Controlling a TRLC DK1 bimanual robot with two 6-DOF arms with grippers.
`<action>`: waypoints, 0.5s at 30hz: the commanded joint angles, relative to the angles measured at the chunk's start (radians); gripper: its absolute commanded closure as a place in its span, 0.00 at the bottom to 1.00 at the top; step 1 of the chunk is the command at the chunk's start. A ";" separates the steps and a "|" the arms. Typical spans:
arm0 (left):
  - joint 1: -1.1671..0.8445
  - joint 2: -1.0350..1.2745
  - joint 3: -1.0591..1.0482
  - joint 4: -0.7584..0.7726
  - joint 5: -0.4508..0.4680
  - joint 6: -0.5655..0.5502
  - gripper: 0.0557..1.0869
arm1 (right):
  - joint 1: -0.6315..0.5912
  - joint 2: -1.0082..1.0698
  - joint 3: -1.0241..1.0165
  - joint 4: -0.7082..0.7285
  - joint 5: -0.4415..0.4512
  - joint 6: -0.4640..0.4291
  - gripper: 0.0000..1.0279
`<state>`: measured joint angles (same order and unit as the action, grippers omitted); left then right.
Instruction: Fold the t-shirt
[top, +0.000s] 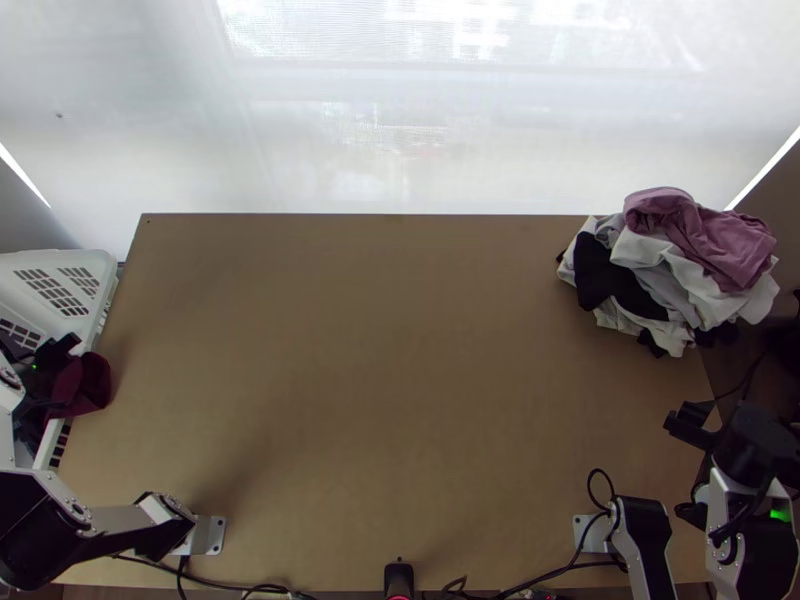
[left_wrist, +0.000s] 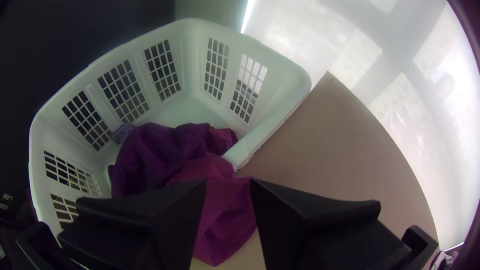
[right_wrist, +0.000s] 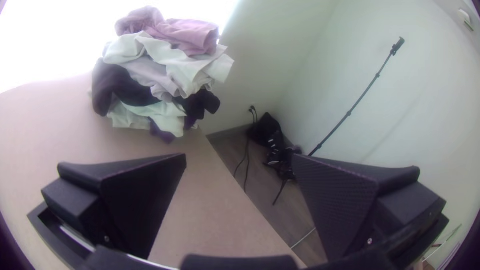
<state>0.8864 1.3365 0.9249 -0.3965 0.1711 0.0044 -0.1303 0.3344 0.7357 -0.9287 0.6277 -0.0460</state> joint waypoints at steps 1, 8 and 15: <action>0.036 0.076 -0.024 0.018 -0.024 0.048 0.47 | 0.000 0.008 0.002 -0.002 0.000 0.006 0.05; 0.000 0.112 -0.024 0.008 -0.058 0.059 0.36 | -0.002 0.006 0.002 -0.004 0.000 0.009 0.05; -0.012 0.147 -0.020 0.008 -0.102 0.086 0.31 | -0.002 0.002 0.001 -0.009 0.000 0.009 0.05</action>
<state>0.8860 1.4471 0.9047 -0.3859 0.1070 0.0666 -0.1314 0.3382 0.7376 -0.9340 0.6273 -0.0376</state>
